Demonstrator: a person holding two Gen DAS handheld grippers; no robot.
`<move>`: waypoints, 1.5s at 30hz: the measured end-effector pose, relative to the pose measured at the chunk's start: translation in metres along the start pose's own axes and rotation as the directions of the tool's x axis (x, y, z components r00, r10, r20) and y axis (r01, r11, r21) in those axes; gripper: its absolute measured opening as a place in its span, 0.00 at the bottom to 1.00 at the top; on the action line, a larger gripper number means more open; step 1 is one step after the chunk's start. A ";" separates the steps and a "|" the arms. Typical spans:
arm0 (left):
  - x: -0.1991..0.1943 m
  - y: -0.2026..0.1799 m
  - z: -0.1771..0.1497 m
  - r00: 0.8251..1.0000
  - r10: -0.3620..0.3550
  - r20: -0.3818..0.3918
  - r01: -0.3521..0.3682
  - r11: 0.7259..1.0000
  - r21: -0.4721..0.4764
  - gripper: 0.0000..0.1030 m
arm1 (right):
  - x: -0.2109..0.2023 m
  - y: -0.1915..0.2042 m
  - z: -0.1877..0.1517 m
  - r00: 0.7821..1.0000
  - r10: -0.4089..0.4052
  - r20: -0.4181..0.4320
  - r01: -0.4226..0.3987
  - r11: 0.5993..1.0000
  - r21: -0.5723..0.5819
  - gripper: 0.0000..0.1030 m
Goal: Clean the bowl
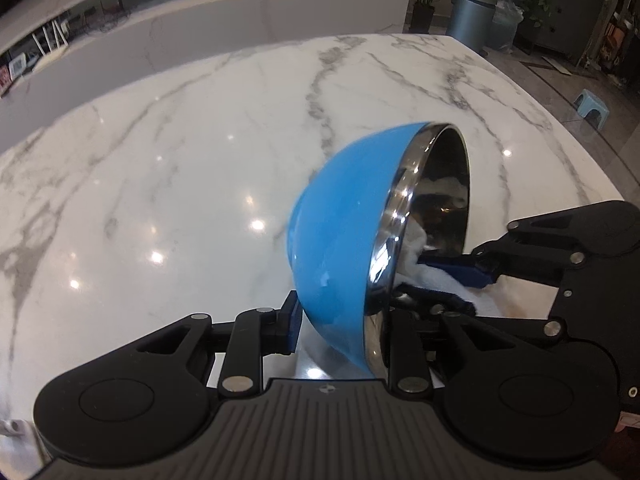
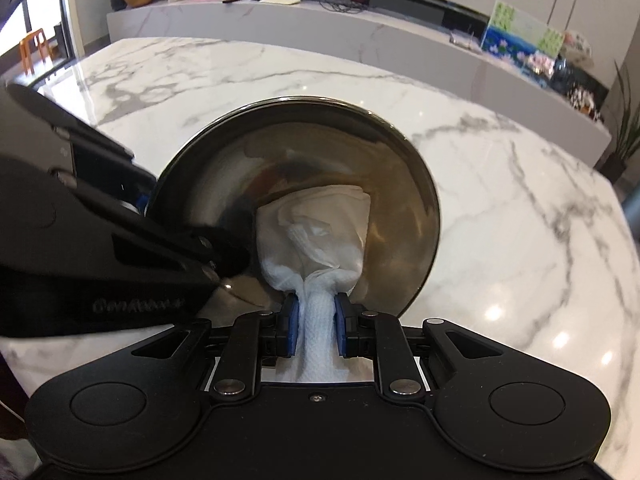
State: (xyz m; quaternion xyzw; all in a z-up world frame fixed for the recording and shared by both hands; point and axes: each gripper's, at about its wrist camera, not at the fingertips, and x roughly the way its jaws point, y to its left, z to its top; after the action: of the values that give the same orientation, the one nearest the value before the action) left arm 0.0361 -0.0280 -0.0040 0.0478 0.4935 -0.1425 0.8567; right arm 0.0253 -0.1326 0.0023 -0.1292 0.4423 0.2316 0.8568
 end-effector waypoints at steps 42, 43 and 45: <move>-0.002 -0.012 -0.003 0.999 0.054 0.010 -0.054 0.995 0.085 0.20 | 0.017 0.002 -0.006 0.998 -0.060 0.016 0.060 0.996 -0.071 0.15; -0.002 -0.012 -0.003 0.998 0.055 0.013 -0.056 0.995 0.085 0.20 | 0.017 0.002 -0.006 0.998 -0.057 0.014 0.058 0.996 -0.068 0.15; -0.002 -0.012 -0.004 0.998 0.053 0.018 -0.054 0.995 0.080 0.20 | 0.017 0.003 -0.007 0.999 -0.052 0.012 0.053 0.997 -0.057 0.16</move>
State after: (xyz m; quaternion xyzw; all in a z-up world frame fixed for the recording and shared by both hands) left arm 0.0286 -0.0383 -0.0036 0.0942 0.4791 -0.1394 0.8615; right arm 0.0276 -0.1284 -0.0154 -0.1643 0.4273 0.2222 0.8608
